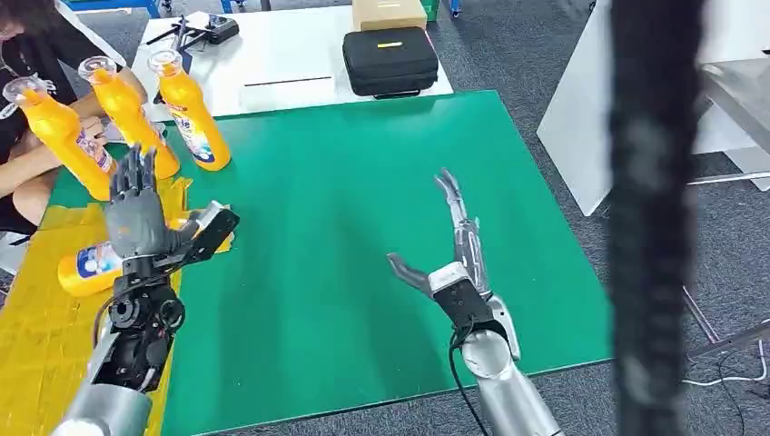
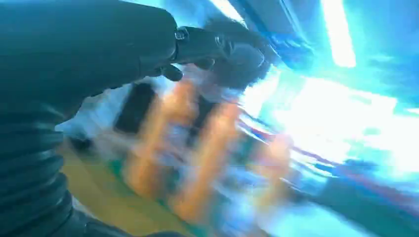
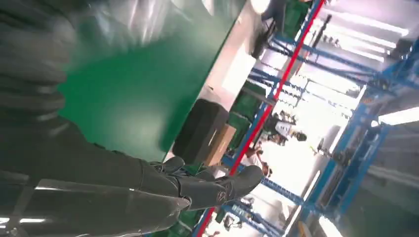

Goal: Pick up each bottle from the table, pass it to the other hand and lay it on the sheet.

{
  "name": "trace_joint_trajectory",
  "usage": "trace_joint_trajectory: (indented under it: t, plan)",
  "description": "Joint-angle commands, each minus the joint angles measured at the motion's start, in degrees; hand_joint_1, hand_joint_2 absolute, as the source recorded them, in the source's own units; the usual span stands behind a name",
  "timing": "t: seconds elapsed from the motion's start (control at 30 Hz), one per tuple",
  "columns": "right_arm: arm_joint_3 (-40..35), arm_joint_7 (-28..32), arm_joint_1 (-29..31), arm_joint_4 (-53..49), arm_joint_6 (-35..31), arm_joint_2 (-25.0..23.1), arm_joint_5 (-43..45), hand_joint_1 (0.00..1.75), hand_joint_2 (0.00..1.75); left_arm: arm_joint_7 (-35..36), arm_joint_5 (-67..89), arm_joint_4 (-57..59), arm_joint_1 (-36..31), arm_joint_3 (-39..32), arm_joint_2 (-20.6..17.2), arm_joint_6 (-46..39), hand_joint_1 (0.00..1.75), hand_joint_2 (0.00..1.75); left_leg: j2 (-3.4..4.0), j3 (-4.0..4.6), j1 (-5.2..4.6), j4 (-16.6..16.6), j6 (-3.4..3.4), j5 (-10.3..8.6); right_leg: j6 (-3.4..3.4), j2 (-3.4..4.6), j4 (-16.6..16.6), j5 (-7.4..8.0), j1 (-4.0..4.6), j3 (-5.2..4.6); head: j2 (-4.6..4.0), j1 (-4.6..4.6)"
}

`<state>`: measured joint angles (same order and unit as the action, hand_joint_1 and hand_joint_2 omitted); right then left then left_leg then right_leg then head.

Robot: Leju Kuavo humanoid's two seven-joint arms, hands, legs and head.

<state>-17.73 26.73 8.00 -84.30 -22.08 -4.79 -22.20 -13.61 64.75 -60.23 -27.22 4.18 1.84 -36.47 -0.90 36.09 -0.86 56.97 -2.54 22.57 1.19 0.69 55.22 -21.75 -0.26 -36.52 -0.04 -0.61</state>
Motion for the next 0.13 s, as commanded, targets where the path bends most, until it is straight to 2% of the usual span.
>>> trace_joint_trajectory:
  t: [0.03, 0.07, 0.1, 0.13]
  plan:
    - [-0.2, -0.7, -3.0, -3.6, 1.3, 1.5, 2.6, 0.0, 0.0, -12.9, -47.5, -25.2, 11.9, 11.3, 1.4, 25.0, 0.0, 1.75, 0.08, -0.47, 0.03, 0.1, 0.19, 0.33, 0.03, -0.06, 0.0, -0.3, 0.04, 0.5, 0.0, -0.02]
    - [-0.8, -1.1, -3.6, -4.9, 2.3, 1.6, 3.5, 0.0, 0.0, -12.6, -51.7, -24.5, 12.8, 11.4, 1.4, 27.9, 0.0, 1.75, 0.07, -0.16, 0.0, 0.0, 0.11, 0.13, 0.0, -0.01, 0.0, -0.08, 0.0, 0.16, 0.0, -0.07]
    - [-1.0, -1.2, -3.8, -5.3, 2.2, 1.7, 3.5, 0.0, 0.0, -12.7, -51.9, -24.1, 13.0, 11.5, 1.3, 28.0, 0.0, 1.75, 0.09, -0.38, 0.0, 0.0, 0.19, 0.28, 0.0, -0.04, 0.0, -0.22, 0.0, 0.38, 0.0, -0.04]
    - [-1.0, -1.2, -3.9, -5.4, 2.2, 1.7, 3.5, 0.0, 0.0, -13.0, -52.0, -23.9, 13.1, 11.5, 1.3, 28.0, 0.0, 1.75, 0.03, -0.21, -0.05, 0.0, 0.13, 0.16, 0.01, -0.05, 0.0, -0.13, -0.05, 0.2, 0.0, 0.02]
